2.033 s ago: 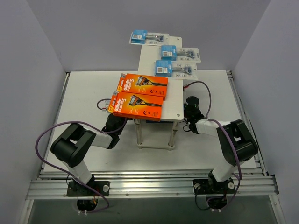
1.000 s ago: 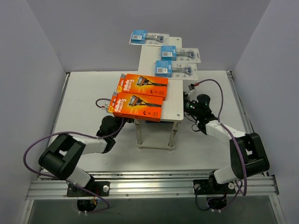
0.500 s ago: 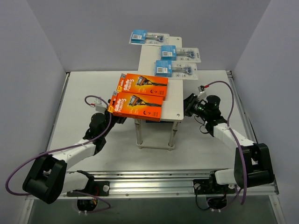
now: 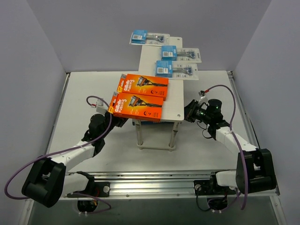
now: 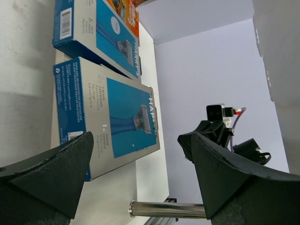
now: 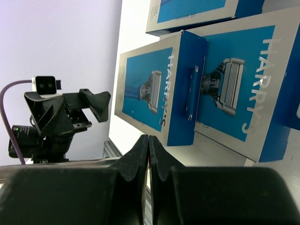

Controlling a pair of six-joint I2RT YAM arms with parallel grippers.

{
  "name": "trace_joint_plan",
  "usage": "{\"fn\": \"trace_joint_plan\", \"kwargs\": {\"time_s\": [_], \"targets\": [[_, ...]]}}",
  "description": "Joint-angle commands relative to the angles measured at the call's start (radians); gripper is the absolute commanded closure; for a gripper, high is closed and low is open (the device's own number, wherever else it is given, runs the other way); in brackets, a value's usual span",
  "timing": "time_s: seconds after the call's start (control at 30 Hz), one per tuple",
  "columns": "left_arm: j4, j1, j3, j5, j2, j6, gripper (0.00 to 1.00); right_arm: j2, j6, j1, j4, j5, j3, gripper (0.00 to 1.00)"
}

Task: Place and organize the shaving razors onto the shelf

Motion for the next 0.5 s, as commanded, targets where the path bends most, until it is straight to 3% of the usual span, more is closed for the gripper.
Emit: {"fn": "trace_joint_plan", "kwargs": {"time_s": [0.0, 0.17, 0.3, 0.47], "targets": [[-0.013, 0.036, 0.021, 0.049, -0.011, 0.073, 0.06, -0.054, -0.066, -0.014, -0.037, -0.02, 0.003, 1.0], [-0.136, 0.094, 0.076, 0.097, -0.049, 0.157, 0.06, -0.059, -0.131, -0.059, -0.123, -0.011, 0.019, 1.0], [-0.251, 0.142, 0.114, 0.112, -0.063, 0.229, 0.06, -0.068, -0.195, -0.122, -0.241, 0.036, 0.05, 0.8], [-0.384, 0.218, 0.162, 0.15, -0.025, 0.272, 0.06, -0.057, -0.307, -0.177, -0.392, 0.173, 0.116, 0.76]]}}
